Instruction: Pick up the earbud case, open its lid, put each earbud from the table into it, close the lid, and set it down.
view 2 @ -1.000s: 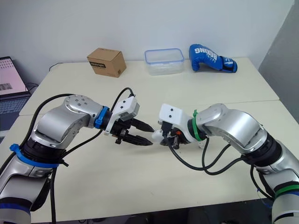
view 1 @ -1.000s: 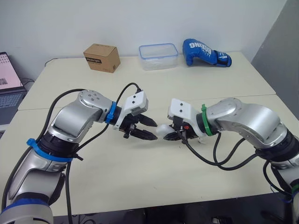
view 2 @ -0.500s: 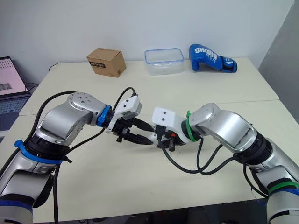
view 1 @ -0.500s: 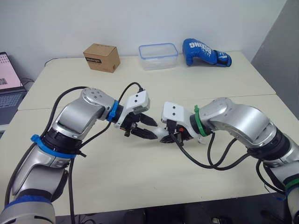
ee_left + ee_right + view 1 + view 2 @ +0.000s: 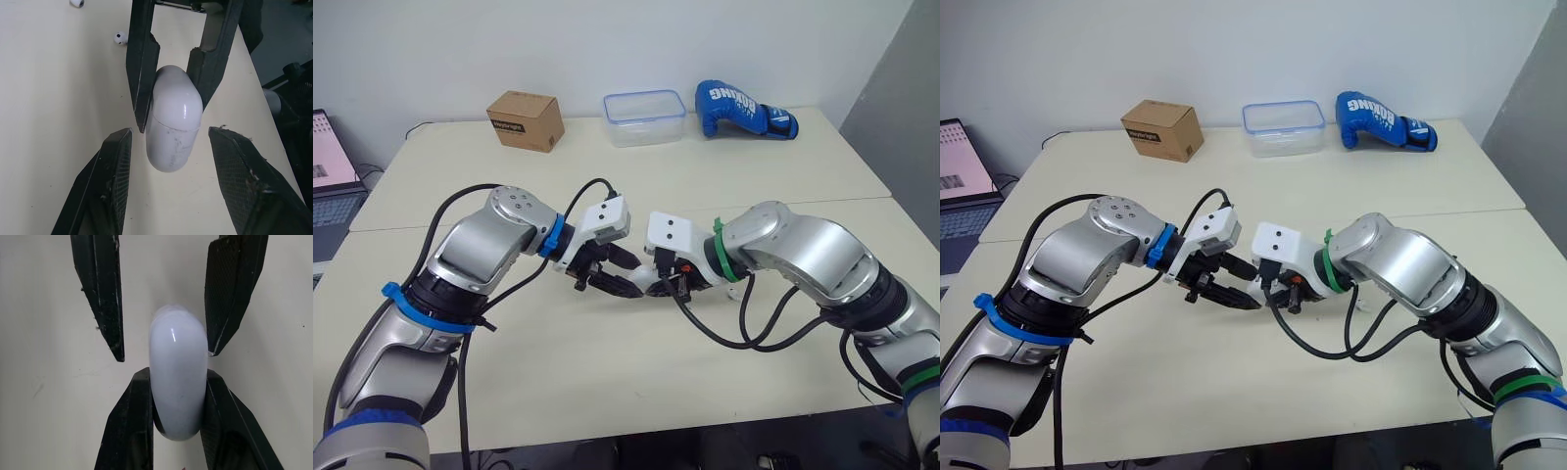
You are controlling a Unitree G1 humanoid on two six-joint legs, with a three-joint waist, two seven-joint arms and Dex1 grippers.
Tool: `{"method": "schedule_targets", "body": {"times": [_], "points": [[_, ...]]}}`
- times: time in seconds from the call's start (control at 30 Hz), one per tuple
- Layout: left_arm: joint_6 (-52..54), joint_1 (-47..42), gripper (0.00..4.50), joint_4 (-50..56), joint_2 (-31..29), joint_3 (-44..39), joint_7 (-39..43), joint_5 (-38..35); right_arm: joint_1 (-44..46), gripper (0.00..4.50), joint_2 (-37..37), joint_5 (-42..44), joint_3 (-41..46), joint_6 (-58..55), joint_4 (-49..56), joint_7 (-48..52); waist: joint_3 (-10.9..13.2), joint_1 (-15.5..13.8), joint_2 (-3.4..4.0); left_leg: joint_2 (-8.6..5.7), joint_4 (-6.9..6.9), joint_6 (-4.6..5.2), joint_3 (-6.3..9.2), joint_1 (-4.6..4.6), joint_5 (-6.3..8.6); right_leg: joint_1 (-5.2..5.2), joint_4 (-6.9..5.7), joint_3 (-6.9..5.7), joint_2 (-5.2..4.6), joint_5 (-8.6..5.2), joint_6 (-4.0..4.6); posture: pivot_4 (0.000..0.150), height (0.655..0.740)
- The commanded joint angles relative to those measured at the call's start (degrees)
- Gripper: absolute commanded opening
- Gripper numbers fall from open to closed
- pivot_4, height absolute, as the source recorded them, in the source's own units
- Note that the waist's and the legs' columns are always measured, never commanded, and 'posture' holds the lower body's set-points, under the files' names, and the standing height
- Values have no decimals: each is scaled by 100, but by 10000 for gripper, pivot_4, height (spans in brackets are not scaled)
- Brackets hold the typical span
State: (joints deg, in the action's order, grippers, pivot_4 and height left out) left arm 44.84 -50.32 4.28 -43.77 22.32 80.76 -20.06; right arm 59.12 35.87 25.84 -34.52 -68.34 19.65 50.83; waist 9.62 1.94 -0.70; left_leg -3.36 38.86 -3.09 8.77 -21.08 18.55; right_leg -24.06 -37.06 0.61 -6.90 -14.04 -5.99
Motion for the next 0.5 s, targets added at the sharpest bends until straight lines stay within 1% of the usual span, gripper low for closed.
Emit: {"method": "schedule_targets", "body": {"times": [0.03, 0.07, 0.13, 0.2, 0.3, 0.5], "points": [[-9, -90, 25481, 170, 23, 1, 36, 6, 182, 8142, -14, -50, 168, -16, 54, 49, 0, 0, 0, 0, 0, 0, 0, 0, 0, 0, 0, 0, 0, 0, 0, 1500, 7307], [12, -96, 25481, 165, 41, -5, 18, 2, 188, 8142, -19, -47, 173, -23, 57, 51, 0, 0, 0, 0, 0, 0, 1, 0, 0, 0, 0, 0, 0, 0, 0, 1500, 7307], [15, -100, 21922, 149, 70, -2, -10, 16, 206, 8142, -35, -40, 183, -37, 51, 53, 0, 1, 0, 0, 0, 0, 0, 0, 0, 0, -1, 0, 0, 0, 0, 1500, 7307], [3, -96, 17549, 137, 96, 5, -33, 33, 241, 8142, -68, -30, 204, -63, 29, 47, 0, 1, 0, 0, 0, 0, 0, 0, 0, 0, -1, 0, 0, 0, 0, 1500, 7307], [12, -82, 8972, 152, 133, 0, -46, 35, 294, 8142, -118, -20, 254, -111, -15, 38, 0, 2, 0, 0, 1, 0, 0, 0, 0, 0, -1, 0, 0, 0, 0, 1500, 7307], [15, -69, 8432, 159, 172, -27, -29, 60, 329, 8142, -154, -31, 305, -166, -63, 33, 0, 2, 0, 0, 1, 0, 0, 0, 0, 0, -1, 0, 0, 0, 0, 1500, 7307]]}}
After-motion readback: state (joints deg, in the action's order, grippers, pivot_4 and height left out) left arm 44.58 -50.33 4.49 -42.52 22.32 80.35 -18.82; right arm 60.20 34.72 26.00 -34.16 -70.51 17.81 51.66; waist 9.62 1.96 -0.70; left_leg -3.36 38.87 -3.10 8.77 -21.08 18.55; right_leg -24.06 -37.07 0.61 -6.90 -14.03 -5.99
